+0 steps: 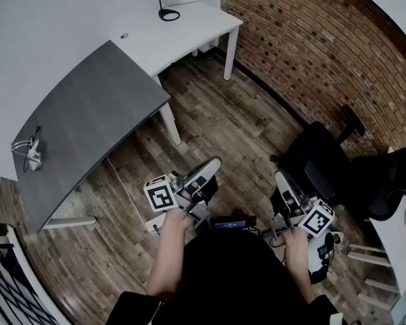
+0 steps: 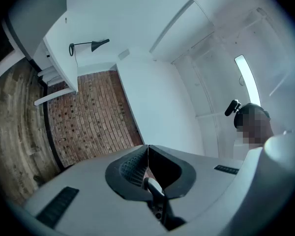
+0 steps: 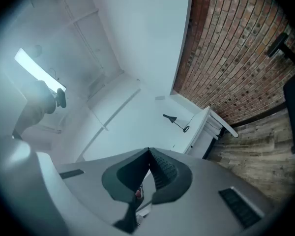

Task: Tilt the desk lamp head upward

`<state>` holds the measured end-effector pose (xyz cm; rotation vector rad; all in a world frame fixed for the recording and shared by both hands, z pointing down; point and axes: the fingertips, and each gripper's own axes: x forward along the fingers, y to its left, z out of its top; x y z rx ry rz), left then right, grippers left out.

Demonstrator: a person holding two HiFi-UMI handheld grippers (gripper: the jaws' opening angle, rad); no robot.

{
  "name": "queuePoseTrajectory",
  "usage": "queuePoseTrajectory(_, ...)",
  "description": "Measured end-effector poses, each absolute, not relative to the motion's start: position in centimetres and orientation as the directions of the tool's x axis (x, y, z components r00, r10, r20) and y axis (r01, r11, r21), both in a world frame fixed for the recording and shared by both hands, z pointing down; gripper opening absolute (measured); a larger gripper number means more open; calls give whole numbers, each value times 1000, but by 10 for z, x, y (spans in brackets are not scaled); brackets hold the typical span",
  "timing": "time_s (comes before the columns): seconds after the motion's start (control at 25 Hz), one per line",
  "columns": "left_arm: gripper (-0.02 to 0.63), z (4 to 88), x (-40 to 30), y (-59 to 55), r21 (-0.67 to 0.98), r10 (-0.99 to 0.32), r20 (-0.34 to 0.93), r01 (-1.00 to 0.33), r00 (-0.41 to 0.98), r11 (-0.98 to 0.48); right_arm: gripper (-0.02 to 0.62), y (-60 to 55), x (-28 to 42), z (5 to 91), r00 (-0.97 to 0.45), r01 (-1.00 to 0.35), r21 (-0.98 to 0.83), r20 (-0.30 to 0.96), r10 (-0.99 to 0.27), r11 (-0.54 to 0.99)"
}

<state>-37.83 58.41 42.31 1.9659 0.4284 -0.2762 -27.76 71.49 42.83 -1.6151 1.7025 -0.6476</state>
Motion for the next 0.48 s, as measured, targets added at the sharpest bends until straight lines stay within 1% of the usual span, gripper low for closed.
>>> queuePoseTrajectory(0.48, 14, 425, -368, 595, 831, 191, -356, 403, 915, -384, 14, 726, -267, 432, 29, -618, -779, -155, -987, 104)
